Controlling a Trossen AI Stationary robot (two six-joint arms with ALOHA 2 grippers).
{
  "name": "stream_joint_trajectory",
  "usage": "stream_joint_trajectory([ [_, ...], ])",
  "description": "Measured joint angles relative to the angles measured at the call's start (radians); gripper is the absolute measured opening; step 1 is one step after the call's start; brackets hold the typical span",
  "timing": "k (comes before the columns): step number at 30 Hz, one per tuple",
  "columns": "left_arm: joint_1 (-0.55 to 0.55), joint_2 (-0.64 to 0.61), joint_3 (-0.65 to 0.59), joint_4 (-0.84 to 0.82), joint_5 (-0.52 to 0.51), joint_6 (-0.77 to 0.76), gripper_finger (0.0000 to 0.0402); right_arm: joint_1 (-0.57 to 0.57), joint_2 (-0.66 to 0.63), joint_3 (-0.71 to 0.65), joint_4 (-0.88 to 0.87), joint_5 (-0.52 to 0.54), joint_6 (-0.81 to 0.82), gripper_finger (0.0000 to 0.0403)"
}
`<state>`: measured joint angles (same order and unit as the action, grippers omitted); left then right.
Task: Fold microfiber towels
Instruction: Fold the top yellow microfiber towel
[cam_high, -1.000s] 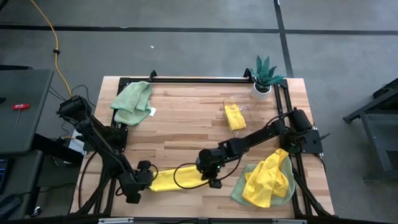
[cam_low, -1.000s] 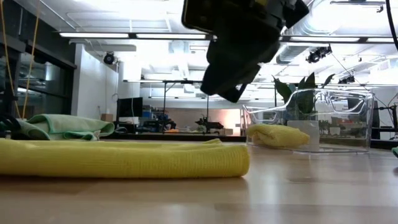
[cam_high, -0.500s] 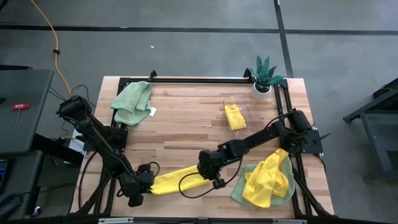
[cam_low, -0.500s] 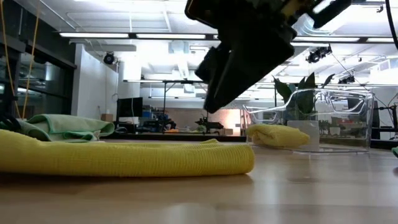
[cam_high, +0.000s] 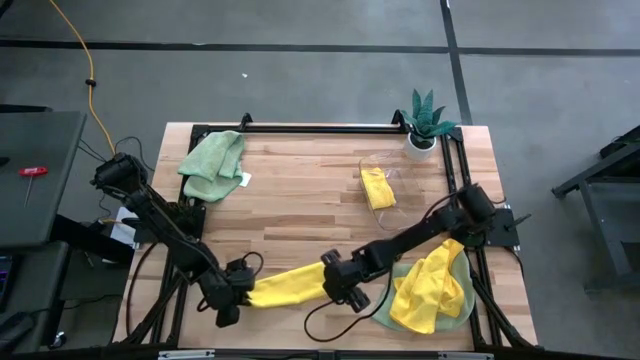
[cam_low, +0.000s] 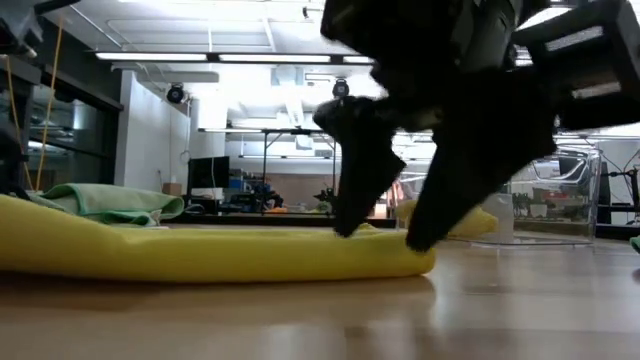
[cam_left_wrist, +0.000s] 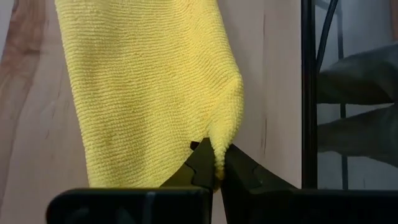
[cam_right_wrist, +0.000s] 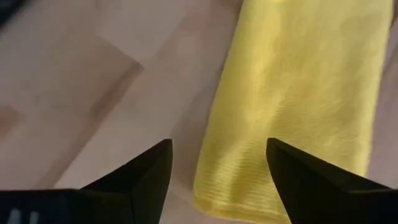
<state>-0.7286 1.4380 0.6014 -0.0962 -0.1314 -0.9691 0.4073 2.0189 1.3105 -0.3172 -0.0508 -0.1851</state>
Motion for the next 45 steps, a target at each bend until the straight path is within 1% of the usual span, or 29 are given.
stream_joint_trajectory([
  [5,0.011,0.0,0.0,0.004,0.017,0.003,0.0,0.008,0.023,0.0,-0.02,0.019,0.051,0.0231],
  [9,0.023,0.0,0.001,0.006,0.018,0.018,0.0,0.013,0.028,0.002,-0.067,0.07,0.083,0.0192],
  [12,0.036,0.0,0.001,0.008,0.017,0.036,0.0,0.014,0.028,0.005,-0.099,0.074,0.144,0.0139],
  [16,0.056,-0.002,0.001,0.003,0.015,0.069,0.0,0.012,0.027,0.005,-0.13,0.075,0.269,0.0039],
  [17,0.062,-0.004,0.001,0.0,0.014,0.077,0.0,0.01,0.027,0.005,-0.135,0.058,0.306,0.002],
  [18,0.067,-0.006,0.001,-0.005,0.014,0.081,0.0,0.009,0.027,0.005,-0.139,0.038,0.342,0.0012],
  [20,0.079,-0.007,0.001,-0.007,0.006,0.081,0.0,0.006,0.024,0.004,-0.148,-0.02,0.421,0.0016],
  [23,0.091,-0.016,0.001,-0.01,0.0,0.078,0.0,-0.006,0.015,0.002,-0.155,-0.153,0.499,0.0006],
  [27,0.102,-0.029,0.002,-0.01,-0.005,0.014,0.0,-0.039,0.009,-0.001,-0.157,-0.327,0.574,0.0004],
  [29,0.103,-0.033,0.002,-0.007,-0.004,-0.046,0.0,-0.052,0.007,-0.001,-0.16,-0.387,0.607,0.0003],
  [32,0.103,-0.032,0.002,-0.013,0.005,-0.177,0.0,-0.075,0.007,-0.001,-0.15,-0.465,0.654,0.0002],
  [35,0.098,-0.032,0.002,-0.011,0.011,-0.25,0.0,-0.099,0.007,-0.001,-0.131,-0.534,0.718,0.0001],
  [41,0.097,-0.025,0.002,-0.017,-0.002,-0.34,0.0,-0.137,0.007,-0.001,-0.135,-0.593,0.868,0.0001],
  [43,0.096,-0.018,-0.003,-0.024,-0.019,-0.369,0.0,-0.146,0.007,-0.001,-0.135,-0.592,0.915,0.0001],
  [45,0.093,-0.016,-0.027,0.014,-0.033,-0.421,0.0,-0.154,0.007,-0.001,-0.135,-0.584,0.959,0.0001],
])
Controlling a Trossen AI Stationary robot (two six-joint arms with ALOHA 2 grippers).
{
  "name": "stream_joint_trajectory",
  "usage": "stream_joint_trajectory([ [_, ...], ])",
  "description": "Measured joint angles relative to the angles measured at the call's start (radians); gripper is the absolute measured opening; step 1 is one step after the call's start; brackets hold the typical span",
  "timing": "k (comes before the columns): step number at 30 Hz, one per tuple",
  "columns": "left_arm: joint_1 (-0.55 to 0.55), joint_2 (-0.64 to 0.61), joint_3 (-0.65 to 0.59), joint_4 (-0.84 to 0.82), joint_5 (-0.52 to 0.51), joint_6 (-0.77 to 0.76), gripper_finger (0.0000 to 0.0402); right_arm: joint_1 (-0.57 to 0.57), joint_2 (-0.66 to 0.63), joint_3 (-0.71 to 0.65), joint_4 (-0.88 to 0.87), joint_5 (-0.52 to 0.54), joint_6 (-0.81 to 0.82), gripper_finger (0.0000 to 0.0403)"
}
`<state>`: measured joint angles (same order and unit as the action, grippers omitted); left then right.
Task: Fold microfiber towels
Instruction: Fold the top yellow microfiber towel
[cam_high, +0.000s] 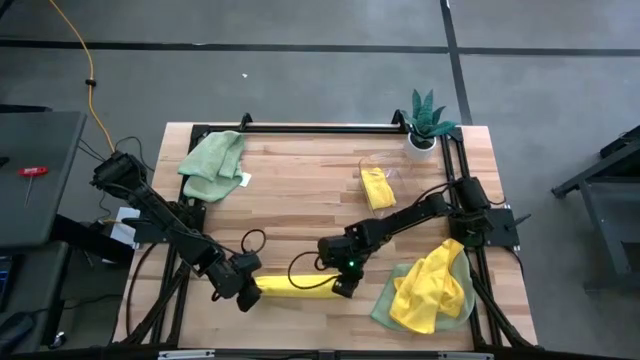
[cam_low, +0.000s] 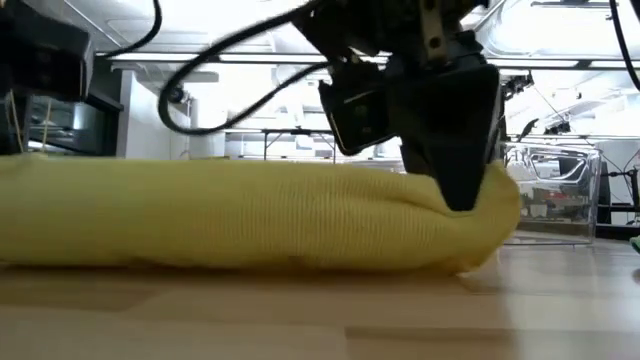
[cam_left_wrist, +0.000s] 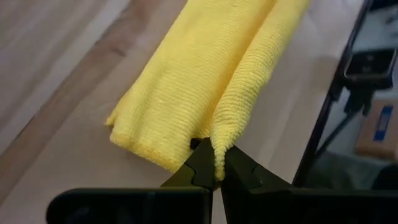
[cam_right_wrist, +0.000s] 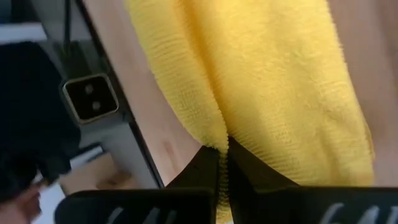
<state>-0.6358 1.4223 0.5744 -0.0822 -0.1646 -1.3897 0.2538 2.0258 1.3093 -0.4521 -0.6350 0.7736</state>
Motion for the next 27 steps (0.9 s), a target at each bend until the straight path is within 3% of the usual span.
stream_joint_trajectory([
  [8,-0.049,0.0,-0.167,0.239,-0.064,-0.256,0.0,-0.006,0.0,0.0,0.022,0.045,0.157,0.0],
  [16,-0.082,-0.021,-0.186,0.465,-0.007,-0.273,0.0,0.005,-0.001,0.0,0.107,-0.154,0.226,0.0],
  [21,-0.097,-0.037,-0.186,0.464,-0.01,-0.293,0.0,0.008,-0.002,-0.009,0.129,-0.178,0.274,0.0],
  [27,-0.094,-0.037,-0.185,0.376,-0.033,-0.32,0.0,0.009,-0.003,-0.112,0.239,-0.101,0.432,0.0],
])
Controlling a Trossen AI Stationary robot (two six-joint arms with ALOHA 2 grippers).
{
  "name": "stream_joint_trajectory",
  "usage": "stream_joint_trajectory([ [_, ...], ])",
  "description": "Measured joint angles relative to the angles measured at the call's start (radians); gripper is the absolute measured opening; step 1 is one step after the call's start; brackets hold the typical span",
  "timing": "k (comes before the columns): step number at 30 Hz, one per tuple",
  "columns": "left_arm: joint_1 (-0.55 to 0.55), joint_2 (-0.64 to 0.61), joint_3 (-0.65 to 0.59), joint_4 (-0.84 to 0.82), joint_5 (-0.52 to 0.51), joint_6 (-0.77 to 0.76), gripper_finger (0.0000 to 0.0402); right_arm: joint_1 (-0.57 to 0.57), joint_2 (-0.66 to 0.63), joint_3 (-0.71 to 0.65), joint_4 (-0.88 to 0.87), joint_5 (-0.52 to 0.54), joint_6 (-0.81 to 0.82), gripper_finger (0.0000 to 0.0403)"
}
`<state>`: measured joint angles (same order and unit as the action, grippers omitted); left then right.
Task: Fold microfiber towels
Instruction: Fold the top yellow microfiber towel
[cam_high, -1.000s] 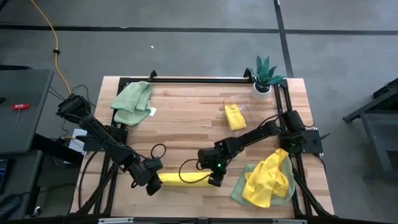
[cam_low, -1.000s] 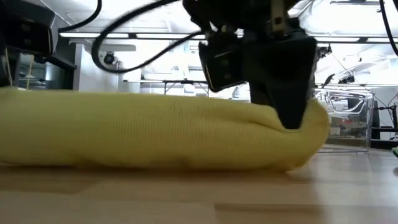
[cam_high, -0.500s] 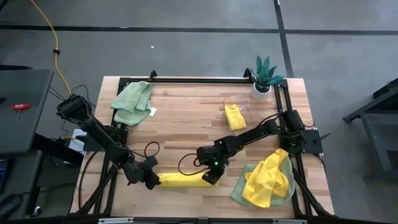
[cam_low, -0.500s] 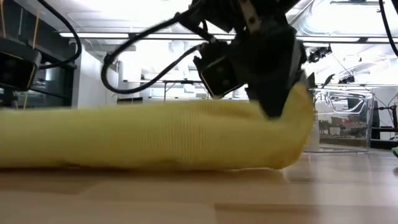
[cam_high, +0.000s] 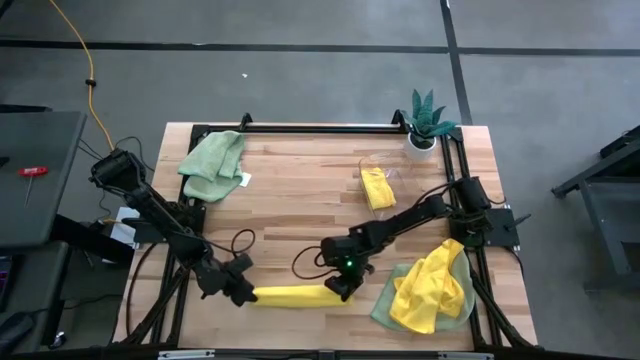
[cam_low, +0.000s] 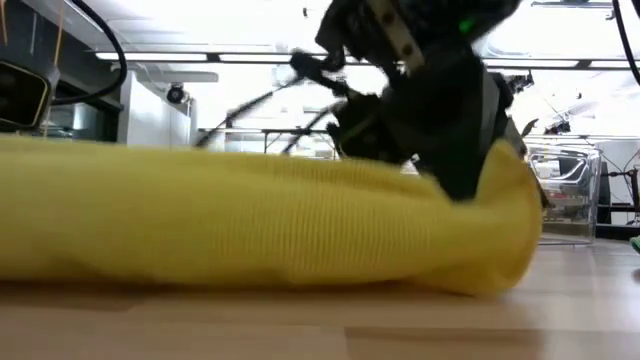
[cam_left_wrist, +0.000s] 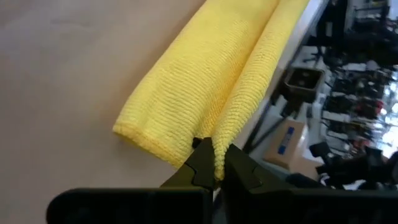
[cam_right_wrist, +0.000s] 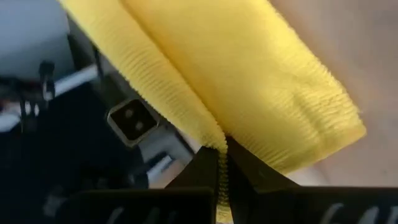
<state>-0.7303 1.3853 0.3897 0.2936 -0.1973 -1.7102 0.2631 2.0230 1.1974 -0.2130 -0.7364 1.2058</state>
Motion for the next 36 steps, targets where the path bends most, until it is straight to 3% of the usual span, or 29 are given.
stream_joint_trajectory([
  [9,0.001,0.014,0.0,-0.08,-0.011,-0.012,0.0,0.006,0.0,-0.052,0.105,0.082,0.088,0.0],
  [16,0.003,0.014,-0.002,-0.09,-0.049,0.093,0.0,0.009,-0.01,-0.055,0.148,0.096,-0.028,0.0],
  [30,0.004,-0.003,-0.001,-0.288,-0.213,0.426,0.0,-0.014,-0.128,-0.055,-0.052,0.549,-0.347,0.0],
  [36,0.004,-0.085,0.071,-0.468,-0.286,0.632,0.0,0.0,-0.168,-0.055,-0.087,0.668,-0.45,0.0],
])
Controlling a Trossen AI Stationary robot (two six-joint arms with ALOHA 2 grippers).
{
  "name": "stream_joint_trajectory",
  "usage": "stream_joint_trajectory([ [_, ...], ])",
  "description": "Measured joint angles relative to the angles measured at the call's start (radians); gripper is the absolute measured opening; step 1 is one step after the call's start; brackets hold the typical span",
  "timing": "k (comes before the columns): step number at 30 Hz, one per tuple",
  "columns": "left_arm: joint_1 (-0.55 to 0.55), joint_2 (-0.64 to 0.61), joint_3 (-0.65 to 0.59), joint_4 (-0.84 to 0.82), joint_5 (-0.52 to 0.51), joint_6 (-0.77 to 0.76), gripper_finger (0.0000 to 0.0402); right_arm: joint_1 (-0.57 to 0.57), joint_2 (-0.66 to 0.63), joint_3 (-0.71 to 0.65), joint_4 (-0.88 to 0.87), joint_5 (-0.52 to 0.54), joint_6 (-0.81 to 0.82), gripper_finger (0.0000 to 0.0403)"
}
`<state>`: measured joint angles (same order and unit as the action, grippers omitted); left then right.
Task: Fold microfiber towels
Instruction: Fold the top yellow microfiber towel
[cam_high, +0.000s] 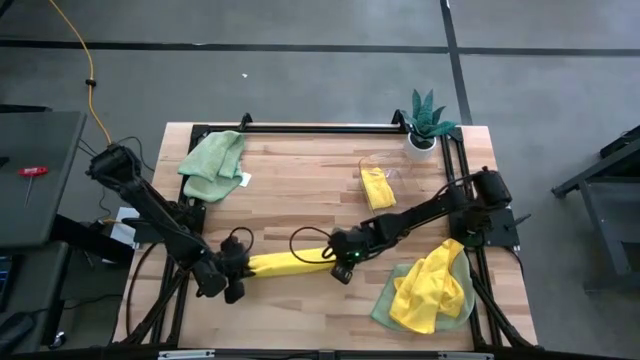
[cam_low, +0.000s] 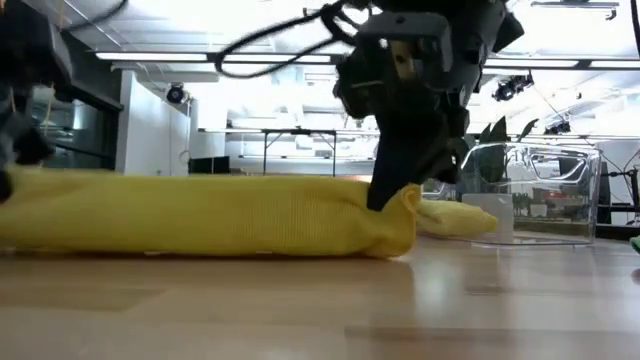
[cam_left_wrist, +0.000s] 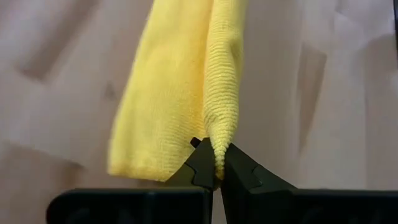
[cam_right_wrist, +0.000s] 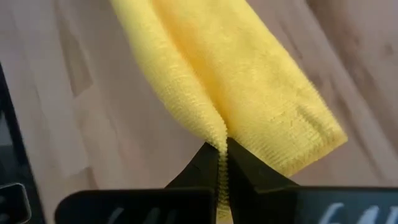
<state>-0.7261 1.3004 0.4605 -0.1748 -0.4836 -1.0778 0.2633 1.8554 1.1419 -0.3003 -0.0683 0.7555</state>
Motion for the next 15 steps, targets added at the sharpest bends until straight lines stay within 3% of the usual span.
stream_joint_trajectory([
  [7,0.001,-0.087,0.109,-0.296,-0.147,0.255,0.0,0.047,-0.033,0.001,-0.052,0.154,-0.122,0.0],
  [15,-0.023,-0.038,0.111,-0.311,-0.171,0.468,0.0,0.152,-0.029,0.004,-0.077,0.284,-0.267,0.0],
])
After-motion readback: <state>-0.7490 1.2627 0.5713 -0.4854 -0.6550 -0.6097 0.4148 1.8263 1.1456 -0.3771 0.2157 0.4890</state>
